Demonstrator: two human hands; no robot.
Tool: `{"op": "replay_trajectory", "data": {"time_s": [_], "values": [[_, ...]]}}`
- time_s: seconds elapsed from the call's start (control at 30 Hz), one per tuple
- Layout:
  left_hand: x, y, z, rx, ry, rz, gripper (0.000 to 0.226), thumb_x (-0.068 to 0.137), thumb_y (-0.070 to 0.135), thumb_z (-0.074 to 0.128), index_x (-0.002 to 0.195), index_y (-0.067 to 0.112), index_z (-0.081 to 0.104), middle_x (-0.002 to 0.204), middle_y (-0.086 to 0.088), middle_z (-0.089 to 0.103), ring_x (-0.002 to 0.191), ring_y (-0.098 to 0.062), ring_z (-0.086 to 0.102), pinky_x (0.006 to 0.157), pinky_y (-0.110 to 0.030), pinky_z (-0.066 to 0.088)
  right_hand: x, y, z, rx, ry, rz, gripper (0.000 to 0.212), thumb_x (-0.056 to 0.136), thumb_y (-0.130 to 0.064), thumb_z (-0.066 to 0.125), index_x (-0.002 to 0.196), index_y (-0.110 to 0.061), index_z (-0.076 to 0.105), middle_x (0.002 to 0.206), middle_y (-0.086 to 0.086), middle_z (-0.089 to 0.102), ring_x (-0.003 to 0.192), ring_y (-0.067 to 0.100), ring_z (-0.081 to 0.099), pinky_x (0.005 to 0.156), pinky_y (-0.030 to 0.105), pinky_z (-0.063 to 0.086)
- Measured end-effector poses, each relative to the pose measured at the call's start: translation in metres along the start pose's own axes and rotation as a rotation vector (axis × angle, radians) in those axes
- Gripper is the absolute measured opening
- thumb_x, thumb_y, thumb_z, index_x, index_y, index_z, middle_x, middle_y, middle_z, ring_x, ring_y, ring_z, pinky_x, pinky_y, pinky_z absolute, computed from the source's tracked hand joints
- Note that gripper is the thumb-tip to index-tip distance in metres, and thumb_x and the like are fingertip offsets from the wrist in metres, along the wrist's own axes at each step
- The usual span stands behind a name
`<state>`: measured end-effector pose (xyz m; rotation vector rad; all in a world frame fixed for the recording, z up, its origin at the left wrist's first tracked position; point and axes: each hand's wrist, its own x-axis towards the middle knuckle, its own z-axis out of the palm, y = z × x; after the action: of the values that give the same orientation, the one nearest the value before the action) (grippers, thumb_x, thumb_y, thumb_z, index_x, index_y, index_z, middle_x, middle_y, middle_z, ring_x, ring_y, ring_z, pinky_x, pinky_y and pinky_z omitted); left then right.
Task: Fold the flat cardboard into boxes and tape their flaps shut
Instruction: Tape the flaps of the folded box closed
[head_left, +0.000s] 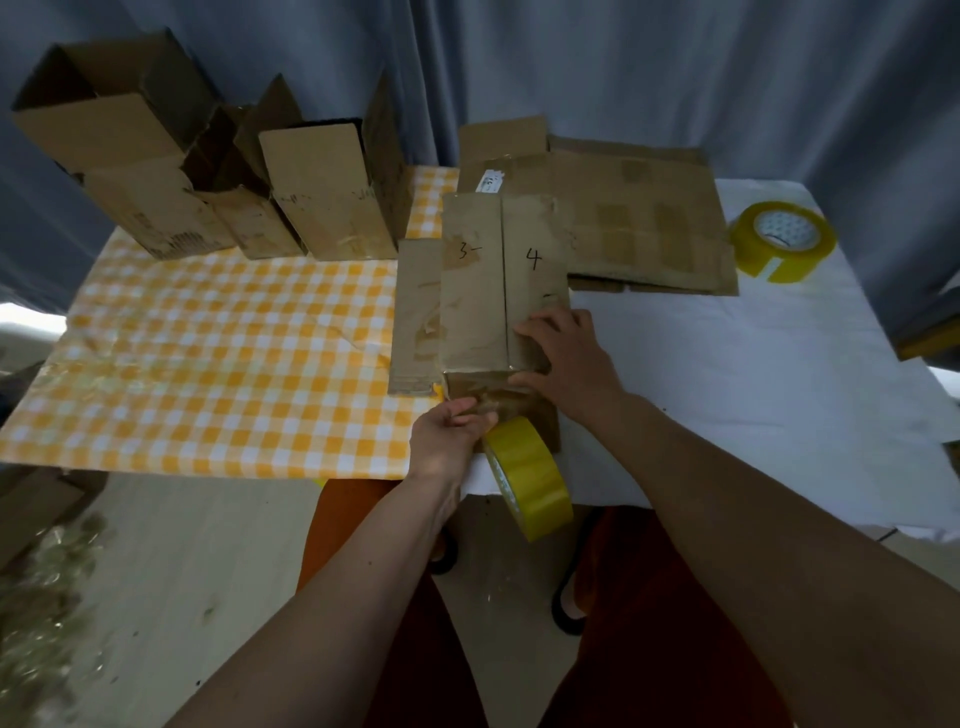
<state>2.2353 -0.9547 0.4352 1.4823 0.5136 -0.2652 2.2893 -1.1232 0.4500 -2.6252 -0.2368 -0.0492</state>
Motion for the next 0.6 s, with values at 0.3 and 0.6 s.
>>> {"op": "replay_trajectory", "data": {"time_s": [0.3, 0.6], "values": [[-0.005, 0.004, -0.001, 0.002, 0.026, -0.017, 0.008, 0.079, 0.0, 0.074, 0.081, 0.008, 0.072, 0.076, -0.007, 0.072, 0.067, -0.015, 0.068, 0.06, -0.019, 0.056, -0.028, 0.0, -0.007, 0.066, 0.019, -0.01, 0.074, 0.084, -0.013, 0.068, 0.146, -0.017, 0.029, 0.154, 0.004, 0.019, 0.141, 0.023, 0.012, 0.111, 0.034, 0.023], [-0.011, 0.005, 0.001, 0.264, 0.113, 0.234, 0.019, 0.083, 0.005, 0.071, 0.069, 0.018, 0.068, 0.073, -0.001, 0.067, 0.07, -0.01, 0.059, 0.064, -0.018, 0.047, -0.095, -0.002, 0.003, 0.244, 0.143, 0.156, 0.042, 0.093, -0.008, 0.053, 0.134, -0.007, 0.045, 0.133, 0.013, 0.045, 0.122, 0.024, 0.04, 0.097, 0.023, 0.03]]}}
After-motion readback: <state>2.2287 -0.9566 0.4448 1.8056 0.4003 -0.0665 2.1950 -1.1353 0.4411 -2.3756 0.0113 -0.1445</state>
